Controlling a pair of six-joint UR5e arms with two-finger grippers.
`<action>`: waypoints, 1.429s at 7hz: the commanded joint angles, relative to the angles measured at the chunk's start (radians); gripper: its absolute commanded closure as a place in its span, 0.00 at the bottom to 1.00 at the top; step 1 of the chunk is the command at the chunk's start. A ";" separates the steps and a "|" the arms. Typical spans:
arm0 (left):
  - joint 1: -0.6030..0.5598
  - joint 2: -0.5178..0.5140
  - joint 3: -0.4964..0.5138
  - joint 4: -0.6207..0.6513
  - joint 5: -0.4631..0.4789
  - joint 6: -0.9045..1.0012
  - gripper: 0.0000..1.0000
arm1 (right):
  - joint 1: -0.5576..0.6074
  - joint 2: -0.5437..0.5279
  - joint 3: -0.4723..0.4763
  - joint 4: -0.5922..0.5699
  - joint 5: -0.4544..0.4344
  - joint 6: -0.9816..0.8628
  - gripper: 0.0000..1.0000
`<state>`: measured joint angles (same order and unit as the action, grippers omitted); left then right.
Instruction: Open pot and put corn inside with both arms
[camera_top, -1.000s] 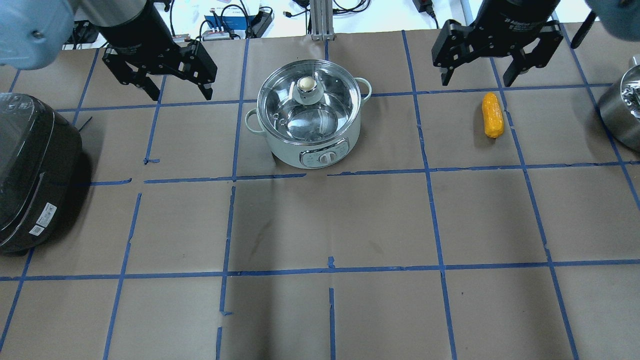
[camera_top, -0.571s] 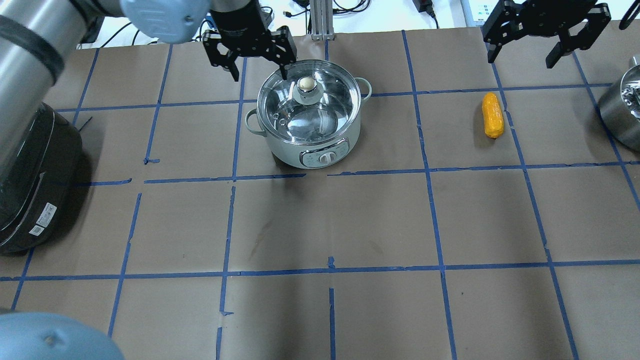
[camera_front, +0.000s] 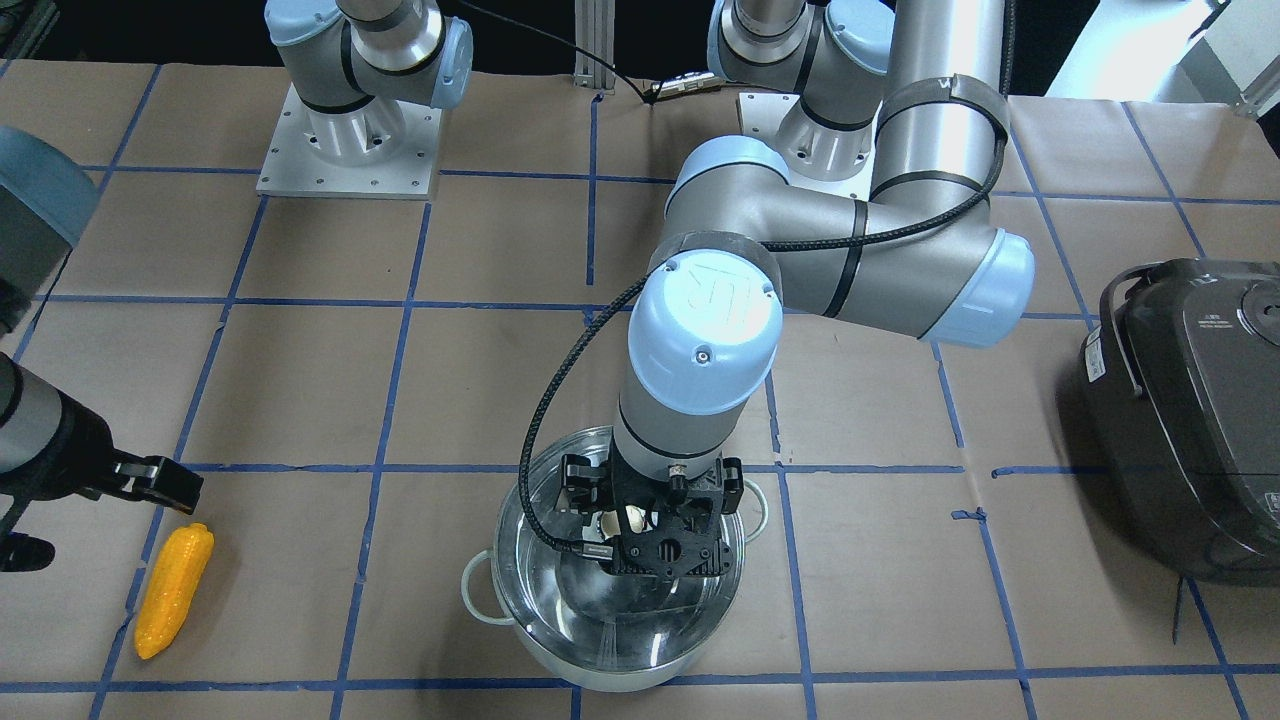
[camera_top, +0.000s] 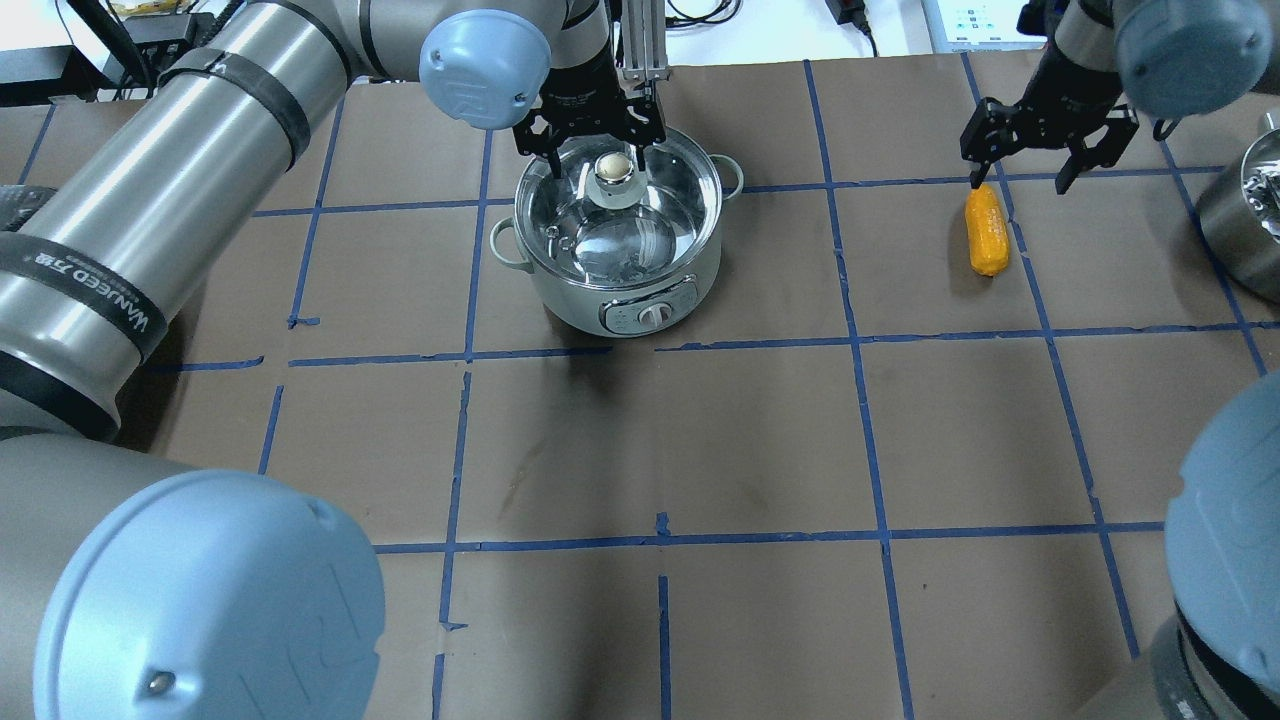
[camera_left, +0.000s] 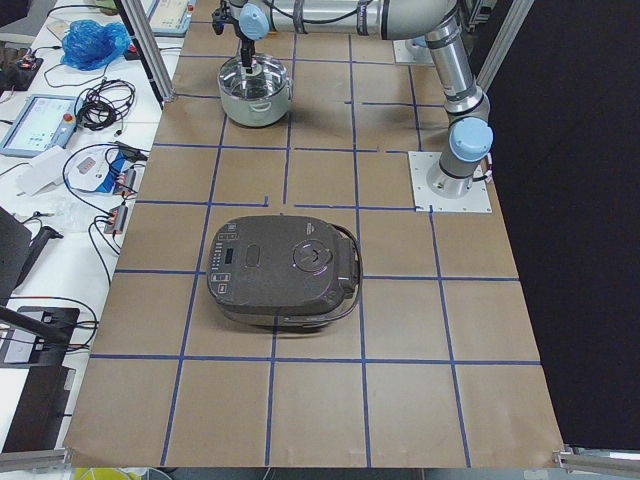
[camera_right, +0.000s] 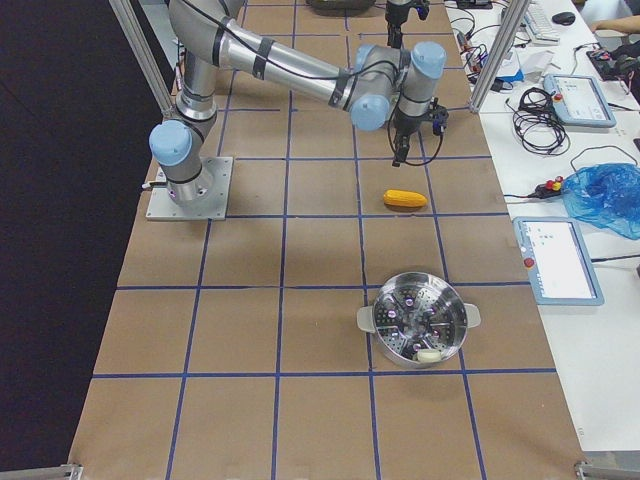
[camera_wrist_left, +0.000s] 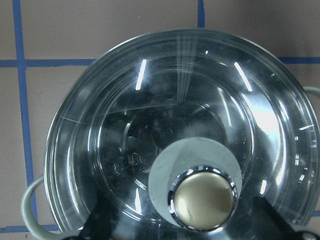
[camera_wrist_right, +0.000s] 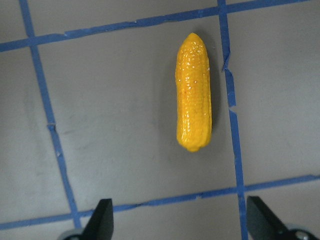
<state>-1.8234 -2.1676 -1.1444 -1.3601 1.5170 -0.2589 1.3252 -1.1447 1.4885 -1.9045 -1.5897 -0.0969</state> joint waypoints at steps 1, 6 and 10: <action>-0.002 -0.026 -0.002 0.016 -0.017 -0.011 0.00 | -0.026 0.054 0.124 -0.264 0.004 -0.029 0.07; -0.022 -0.002 0.000 0.039 -0.011 -0.051 0.90 | -0.038 0.149 0.121 -0.354 0.037 -0.035 0.09; 0.129 0.147 -0.011 -0.042 0.011 0.123 0.91 | -0.038 0.161 0.121 -0.347 0.036 -0.040 0.73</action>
<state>-1.7713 -2.0614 -1.1477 -1.3653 1.5276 -0.2300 1.2870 -0.9841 1.6108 -2.2530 -1.5534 -0.1347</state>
